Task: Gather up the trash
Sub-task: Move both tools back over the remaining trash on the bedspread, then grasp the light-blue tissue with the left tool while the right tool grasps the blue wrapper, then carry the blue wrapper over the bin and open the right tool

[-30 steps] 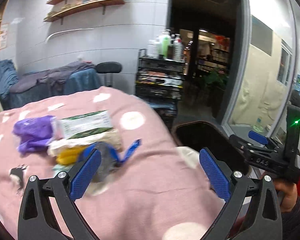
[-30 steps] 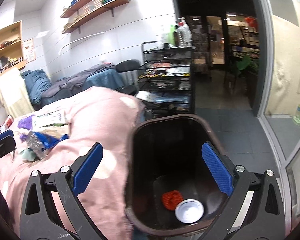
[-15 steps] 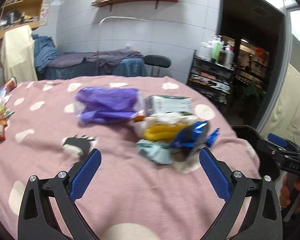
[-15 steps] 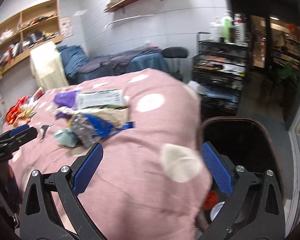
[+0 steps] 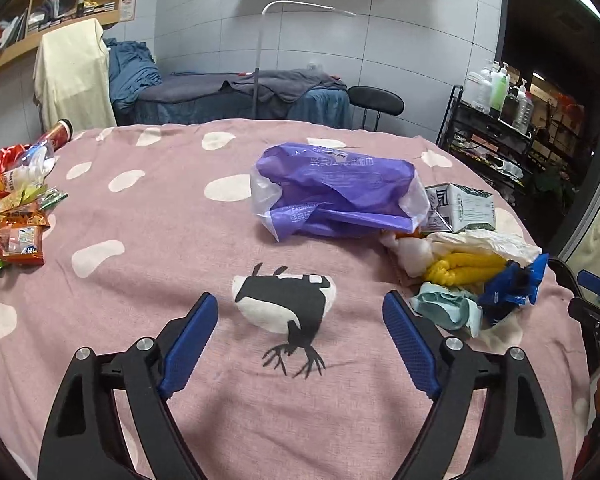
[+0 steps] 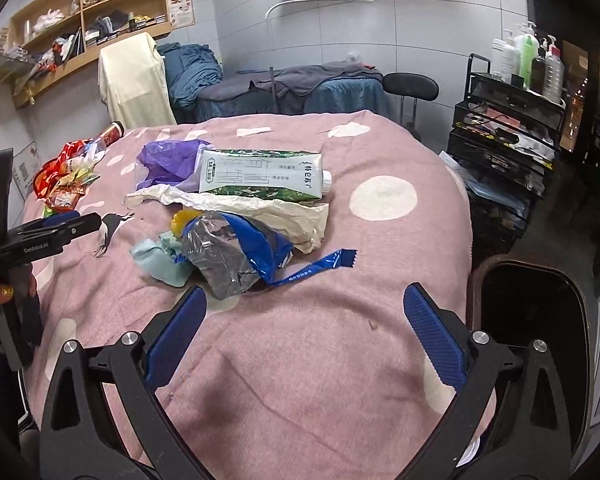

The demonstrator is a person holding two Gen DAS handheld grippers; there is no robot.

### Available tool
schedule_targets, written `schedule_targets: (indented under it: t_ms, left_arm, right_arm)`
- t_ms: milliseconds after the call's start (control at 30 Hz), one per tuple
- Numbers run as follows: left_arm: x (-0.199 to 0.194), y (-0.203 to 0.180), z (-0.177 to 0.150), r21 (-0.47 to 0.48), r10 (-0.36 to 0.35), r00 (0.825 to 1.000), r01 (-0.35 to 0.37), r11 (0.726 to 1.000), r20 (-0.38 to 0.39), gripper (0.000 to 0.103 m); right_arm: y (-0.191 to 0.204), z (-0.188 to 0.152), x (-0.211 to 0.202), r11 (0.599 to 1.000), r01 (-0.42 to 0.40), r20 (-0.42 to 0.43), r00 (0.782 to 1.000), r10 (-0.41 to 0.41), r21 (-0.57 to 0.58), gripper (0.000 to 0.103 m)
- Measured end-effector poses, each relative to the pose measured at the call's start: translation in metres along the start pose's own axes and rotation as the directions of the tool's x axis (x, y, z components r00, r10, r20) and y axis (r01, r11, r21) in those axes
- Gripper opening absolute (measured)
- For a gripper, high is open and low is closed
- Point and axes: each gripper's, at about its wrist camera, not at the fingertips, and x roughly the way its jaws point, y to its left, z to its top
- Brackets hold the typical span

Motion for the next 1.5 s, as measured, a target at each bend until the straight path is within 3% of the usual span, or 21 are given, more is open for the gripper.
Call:
schedule_targets:
  t_ms: [200, 367, 467, 567, 633, 733, 800, 833, 1000, 1167, 1500]
  left_arm:
    - [-0.002, -0.01, 0.007, -0.018, -0.08, 0.997, 0.08, 0.997, -0.006, 0.078]
    - [-0.002, -0.037, 0.002, 0.0, -0.213, 0.976, 0.213, 0.977, -0.047, 0.078]
    - [0.005, -0.057, 0.0, 0.037, -0.243, 0.967, 0.247, 0.968, -0.075, 0.077]
    - [0.015, -0.08, 0.0, 0.092, -0.268, 0.955, 0.28, 0.956, -0.123, 0.076]
    - [0.025, -0.094, 0.001, 0.128, -0.27, 0.95, 0.291, 0.948, -0.159, 0.074]
    - [0.044, -0.107, 0.004, 0.16, -0.249, 0.942, 0.288, 0.944, -0.226, 0.056]
    - [0.055, -0.111, 0.003, 0.168, -0.245, 0.932, 0.295, 0.941, -0.268, 0.027]
    - [0.058, -0.111, 0.003, 0.164, -0.25, 0.927, 0.303, 0.939, -0.28, 0.024]
    - [0.04, -0.102, 0.002, 0.155, -0.266, 0.939, 0.302, 0.941, -0.219, 0.015]
    - [0.015, -0.092, -0.004, 0.124, -0.271, 0.952, 0.289, 0.949, -0.143, 0.013]
    - [-0.036, -0.09, -0.009, 0.052, -0.318, 0.948, 0.318, 0.947, -0.003, 0.013]
  right_arm:
    - [0.016, 0.019, 0.011, 0.997, -0.012, 0.006, 1.0, 0.013, -0.074, 0.097]
    - [0.031, 0.025, 0.022, 0.989, -0.017, -0.013, 1.0, 0.015, -0.144, 0.096]
    - [0.031, 0.026, 0.037, 0.986, 0.009, -0.048, 0.999, -0.017, -0.164, 0.084]
    - [0.024, 0.029, 0.052, 0.991, -0.013, -0.099, 0.995, 0.0, -0.137, 0.065]
    - [0.02, 0.03, 0.057, 0.992, -0.023, -0.116, 0.993, 0.008, -0.121, 0.044]
    - [0.016, 0.03, 0.061, 0.994, -0.039, -0.132, 0.991, 0.026, -0.099, 0.016]
    - [0.015, 0.029, 0.059, 0.995, -0.041, -0.124, 0.992, 0.03, -0.093, 0.012]
    - [0.014, 0.028, 0.056, 0.995, -0.042, -0.116, 0.993, 0.032, -0.087, 0.007]
    - [0.006, 0.022, 0.042, 0.998, -0.049, -0.088, 0.995, 0.046, -0.041, 0.003]
    - [0.0, 0.016, 0.024, 0.998, -0.057, -0.047, 0.997, 0.057, 0.001, 0.002]
    - [-0.016, 0.007, -0.028, 0.996, -0.058, 0.056, 0.997, 0.054, 0.07, 0.002]
